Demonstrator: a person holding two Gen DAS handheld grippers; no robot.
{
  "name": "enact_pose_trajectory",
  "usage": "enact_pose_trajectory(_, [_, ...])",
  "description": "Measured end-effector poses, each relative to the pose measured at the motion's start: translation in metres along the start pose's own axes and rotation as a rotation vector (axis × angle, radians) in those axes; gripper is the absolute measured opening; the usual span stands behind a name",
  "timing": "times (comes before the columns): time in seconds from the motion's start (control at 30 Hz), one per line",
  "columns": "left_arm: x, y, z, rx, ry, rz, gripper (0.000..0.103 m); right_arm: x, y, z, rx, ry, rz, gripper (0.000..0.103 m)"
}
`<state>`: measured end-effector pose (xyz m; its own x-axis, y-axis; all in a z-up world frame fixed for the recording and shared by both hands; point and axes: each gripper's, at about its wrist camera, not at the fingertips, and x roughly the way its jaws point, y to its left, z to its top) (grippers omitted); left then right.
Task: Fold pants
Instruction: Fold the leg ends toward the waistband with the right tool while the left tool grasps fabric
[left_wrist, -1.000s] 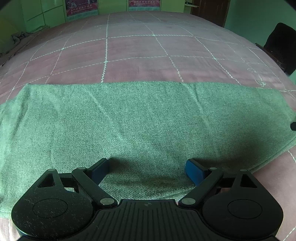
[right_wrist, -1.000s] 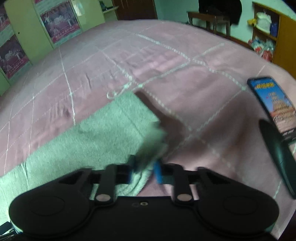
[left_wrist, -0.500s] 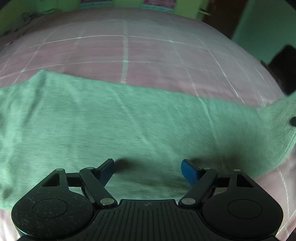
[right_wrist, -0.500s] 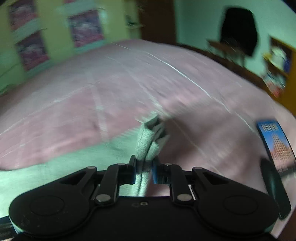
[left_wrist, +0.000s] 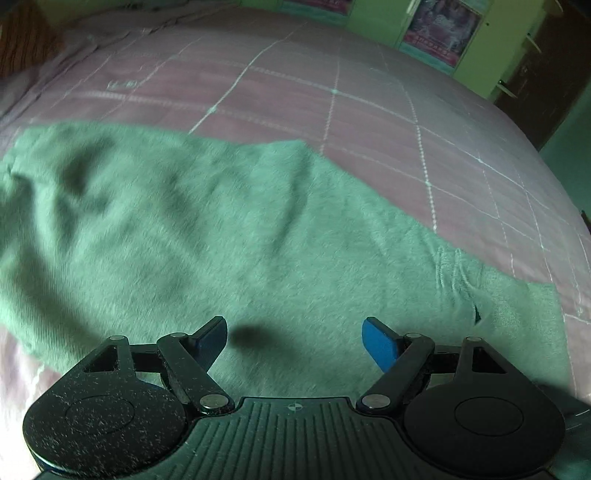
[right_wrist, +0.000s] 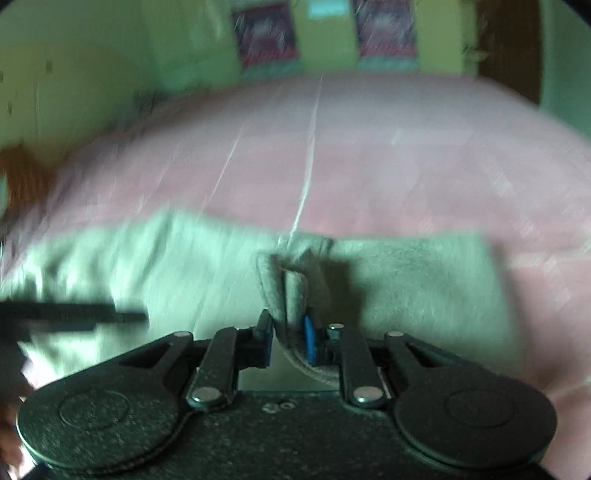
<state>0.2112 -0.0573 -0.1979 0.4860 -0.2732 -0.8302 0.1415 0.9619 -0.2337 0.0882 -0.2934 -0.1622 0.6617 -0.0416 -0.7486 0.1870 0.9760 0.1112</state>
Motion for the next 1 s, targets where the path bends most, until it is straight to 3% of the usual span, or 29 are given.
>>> enact_pose_trajectory(0.07, [0.002, -0.002, -0.004, -0.005, 0.018, -0.042, 0.080, 0.018, 0.007, -0.014, -0.033, 0.065, -0.030, 0.034])
enact_pose_trajectory(0.1, [0.003, -0.004, -0.005, -0.014, 0.028, -0.069, 0.080, 0.016, 0.007, -0.016, -0.050, 0.053, -0.016, 0.050])
enact_pose_trajectory(0.13, [0.005, -0.008, -0.006, -0.022, 0.039, -0.099, 0.080, 0.012, 0.006, -0.015, -0.047, 0.056, 0.012, 0.057])
enact_pose_trajectory(0.23, [0.012, -0.029, -0.008, -0.040, 0.080, -0.187, 0.080, -0.012, -0.007, -0.004, 0.000, 0.005, 0.065, 0.056])
enact_pose_trajectory(0.37, [0.028, -0.054, -0.015, -0.066, 0.144, -0.256, 0.080, -0.042, -0.035, 0.005, 0.025, -0.084, -0.015, 0.056])
enact_pose_trajectory(0.57, [0.044, -0.088, -0.023, -0.065, 0.153, -0.313, 0.080, -0.064, -0.090, -0.006, 0.130, -0.108, -0.057, 0.057])
enact_pose_trajectory(0.6, [0.046, -0.094, -0.025, -0.059, 0.153, -0.322, 0.073, -0.066, -0.096, -0.010, 0.144, -0.112, -0.063, 0.057])
enact_pose_trajectory(0.63, [0.048, -0.101, -0.025, -0.048, 0.154, -0.326, 0.039, -0.065, -0.098, -0.014, 0.157, -0.116, -0.070, 0.057])
enact_pose_trajectory(0.67, [0.052, -0.106, -0.027, -0.038, 0.167, -0.316, 0.025, -0.066, -0.101, -0.017, 0.171, -0.118, -0.078, 0.057])
enact_pose_trajectory(0.8, [0.046, -0.114, -0.032, -0.049, 0.134, -0.293, 0.020, -0.064, -0.116, -0.029, 0.233, -0.124, -0.114, 0.056])
enact_pose_trajectory(1.0, [-0.017, -0.098, -0.013, 0.029, -0.042, -0.332, 0.019, -0.066, -0.137, -0.023, 0.275, -0.145, -0.180, 0.052])
